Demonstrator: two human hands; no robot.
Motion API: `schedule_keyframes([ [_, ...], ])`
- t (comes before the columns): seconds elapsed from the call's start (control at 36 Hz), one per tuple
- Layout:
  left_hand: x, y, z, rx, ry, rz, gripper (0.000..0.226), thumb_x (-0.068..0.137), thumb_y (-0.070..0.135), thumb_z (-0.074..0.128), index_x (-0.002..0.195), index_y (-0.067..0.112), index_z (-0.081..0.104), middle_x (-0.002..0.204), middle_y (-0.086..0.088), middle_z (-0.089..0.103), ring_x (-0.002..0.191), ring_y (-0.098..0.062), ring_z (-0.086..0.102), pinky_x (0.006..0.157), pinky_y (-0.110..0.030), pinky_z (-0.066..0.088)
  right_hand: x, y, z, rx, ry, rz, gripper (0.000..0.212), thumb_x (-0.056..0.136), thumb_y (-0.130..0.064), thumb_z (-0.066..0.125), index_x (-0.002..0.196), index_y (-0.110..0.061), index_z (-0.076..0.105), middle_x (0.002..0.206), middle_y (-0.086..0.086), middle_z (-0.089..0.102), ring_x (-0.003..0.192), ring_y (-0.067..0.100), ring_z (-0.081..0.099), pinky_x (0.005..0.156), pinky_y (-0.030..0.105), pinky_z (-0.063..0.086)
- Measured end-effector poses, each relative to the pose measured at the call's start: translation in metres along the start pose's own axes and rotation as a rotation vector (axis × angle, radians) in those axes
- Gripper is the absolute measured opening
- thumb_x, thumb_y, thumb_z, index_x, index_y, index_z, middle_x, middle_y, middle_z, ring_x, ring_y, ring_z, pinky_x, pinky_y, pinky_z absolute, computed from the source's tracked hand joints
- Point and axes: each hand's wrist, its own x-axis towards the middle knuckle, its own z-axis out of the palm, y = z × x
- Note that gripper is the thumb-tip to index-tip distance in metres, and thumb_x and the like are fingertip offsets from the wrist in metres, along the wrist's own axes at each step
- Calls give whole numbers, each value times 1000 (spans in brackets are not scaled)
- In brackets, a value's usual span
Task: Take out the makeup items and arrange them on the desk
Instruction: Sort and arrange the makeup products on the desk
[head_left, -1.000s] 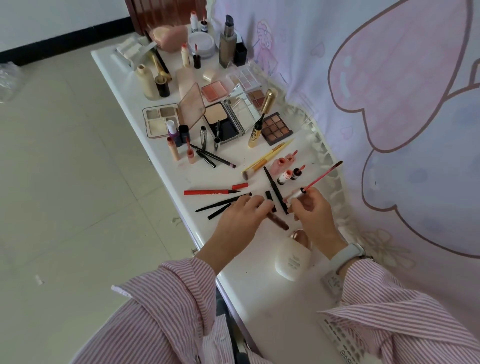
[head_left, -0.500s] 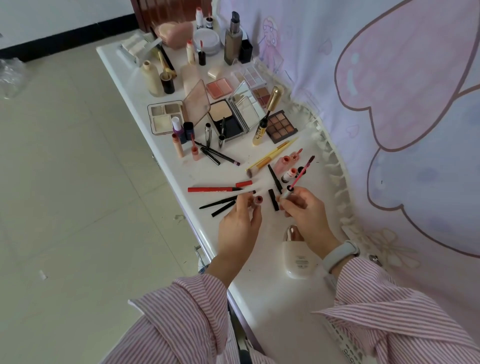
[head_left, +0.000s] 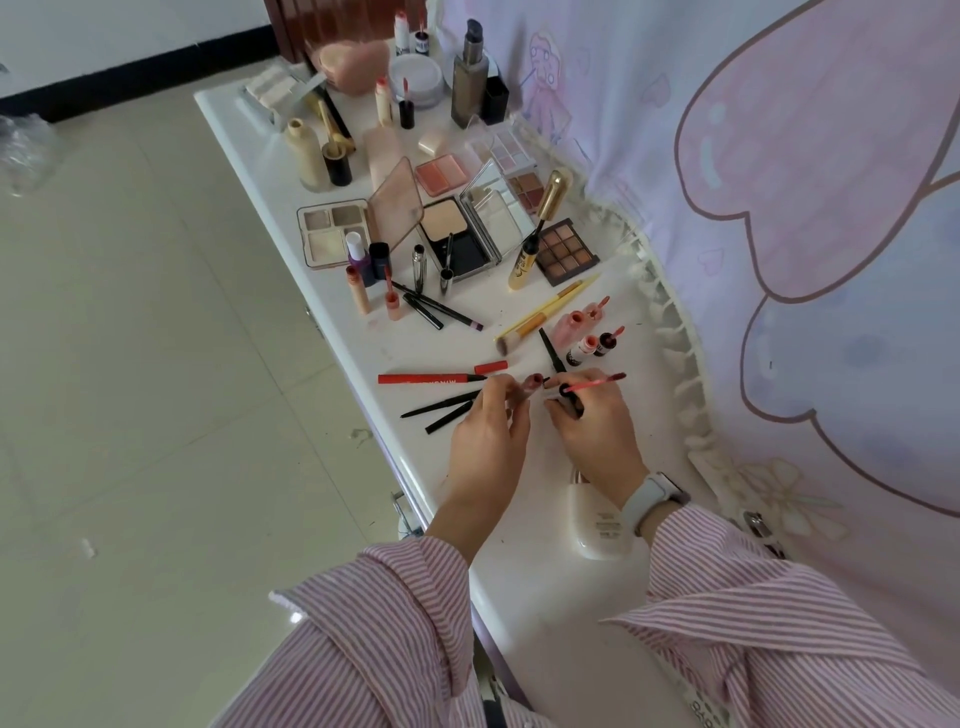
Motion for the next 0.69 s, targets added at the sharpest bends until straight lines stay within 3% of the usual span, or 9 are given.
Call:
schedule_keyframes([
  [0.11, 4, 4, 1, -28, 8, -5, 19, 94, 19, 53, 105, 4, 54, 97, -7, 65, 88, -20, 63, 76, -41, 55, 3, -1, 2, -53, 11, -38, 21, 85, -4, 57, 104, -1, 63, 99, 11, 59, 100, 24, 50, 76, 24, 38],
  [0.28, 9, 6, 6, -36, 11, -8, 19, 93, 11, 53, 111, 4, 55, 105, -6, 64, 96, -18, 62, 76, -37, 55, 8, 2, 5, -127, 9, -30, 15, 86, -12, 57, 95, -1, 62, 92, 9, 57, 88, 16, 41, 67, 23, 30],
  [0.42, 10, 3, 9, -13, 19, 31, 18, 94, 12, 53, 107, 5, 62, 101, -7, 63, 86, -17, 61, 71, -38, 55, 6, 5, 6, -119, 16, -13, 17, 87, -16, 59, 97, -3, 64, 92, 8, 56, 87, 13, 37, 67, 23, 30],
  [0.69, 9, -1, 12, 8, -7, -1, 21, 90, 8, 57, 110, 6, 62, 107, -8, 65, 91, -20, 62, 76, -39, 55, 7, 7, 8, -109, 23, -5, 21, 87, -19, 59, 102, -4, 63, 93, 6, 55, 93, 18, 43, 69, 22, 30],
])
